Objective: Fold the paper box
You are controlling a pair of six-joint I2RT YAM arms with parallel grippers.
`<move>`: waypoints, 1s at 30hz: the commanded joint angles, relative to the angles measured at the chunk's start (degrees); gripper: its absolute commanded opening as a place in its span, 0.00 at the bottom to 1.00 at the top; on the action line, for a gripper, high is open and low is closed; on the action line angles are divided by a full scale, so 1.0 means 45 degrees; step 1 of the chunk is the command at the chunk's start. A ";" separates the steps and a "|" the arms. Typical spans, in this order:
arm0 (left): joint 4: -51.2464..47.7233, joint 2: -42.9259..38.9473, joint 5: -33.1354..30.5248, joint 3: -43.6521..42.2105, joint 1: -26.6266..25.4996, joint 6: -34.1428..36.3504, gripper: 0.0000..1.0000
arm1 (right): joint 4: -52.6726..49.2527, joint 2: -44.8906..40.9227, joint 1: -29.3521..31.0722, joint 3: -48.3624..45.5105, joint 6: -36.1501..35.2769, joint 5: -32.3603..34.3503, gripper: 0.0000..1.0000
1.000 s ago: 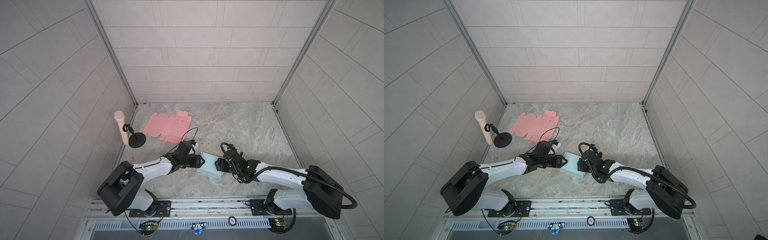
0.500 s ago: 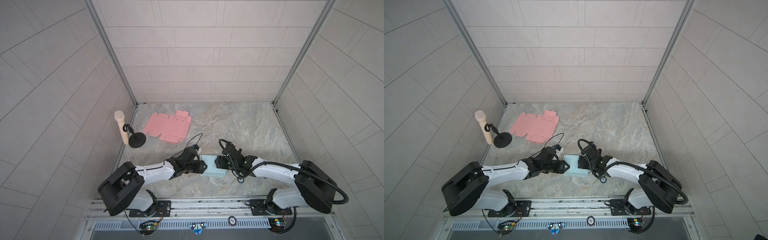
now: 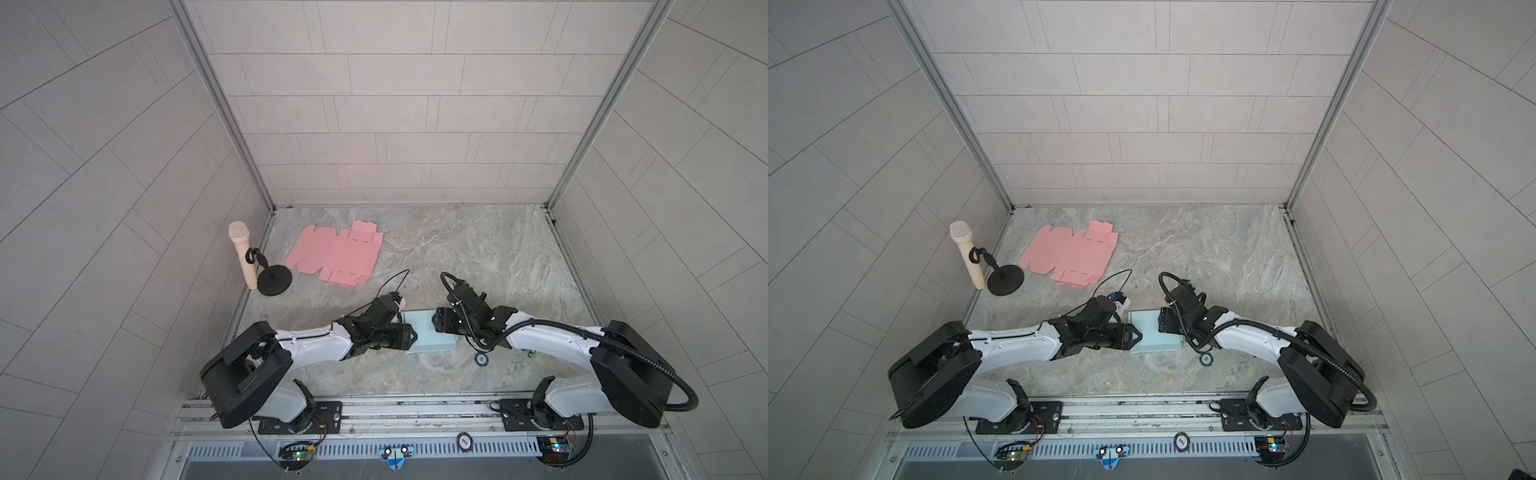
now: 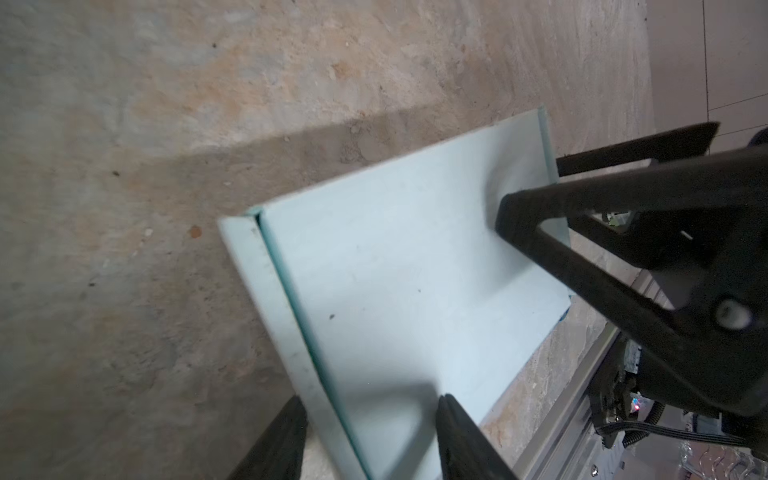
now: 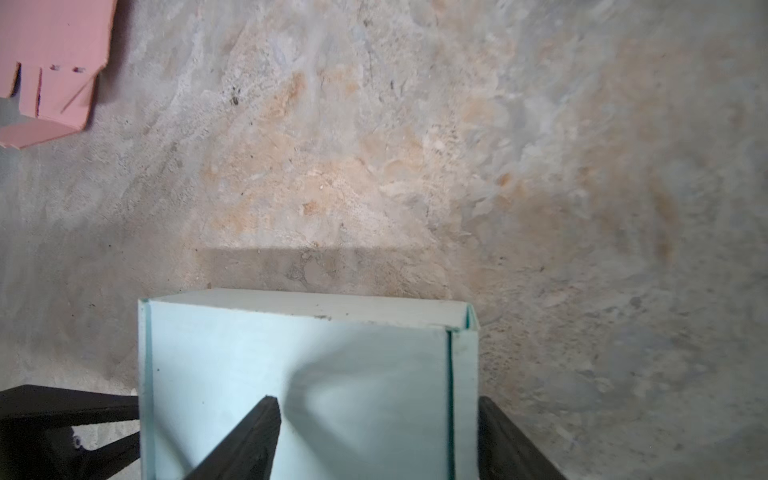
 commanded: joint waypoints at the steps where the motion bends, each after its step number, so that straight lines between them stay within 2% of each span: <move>1: 0.0182 0.0369 0.0181 0.0594 -0.0068 0.0148 0.54 | -0.0316 -0.0576 -0.0280 -0.0375 -0.0174 -0.0134 0.75; 10: -0.0030 0.1158 0.0279 0.1653 -0.0071 0.0103 0.53 | -0.0005 -0.0276 -0.1121 -0.0478 -0.0577 -0.0853 0.75; 17: -0.0349 0.2514 0.0362 0.3343 0.0012 0.0204 0.53 | -0.0097 0.0115 -0.1989 -0.0117 -0.1172 -0.1507 0.75; 30: -0.1130 0.6017 0.0993 0.7628 0.0932 0.0404 0.52 | -0.0833 0.3046 -0.4450 0.2918 -0.3030 -0.3124 0.73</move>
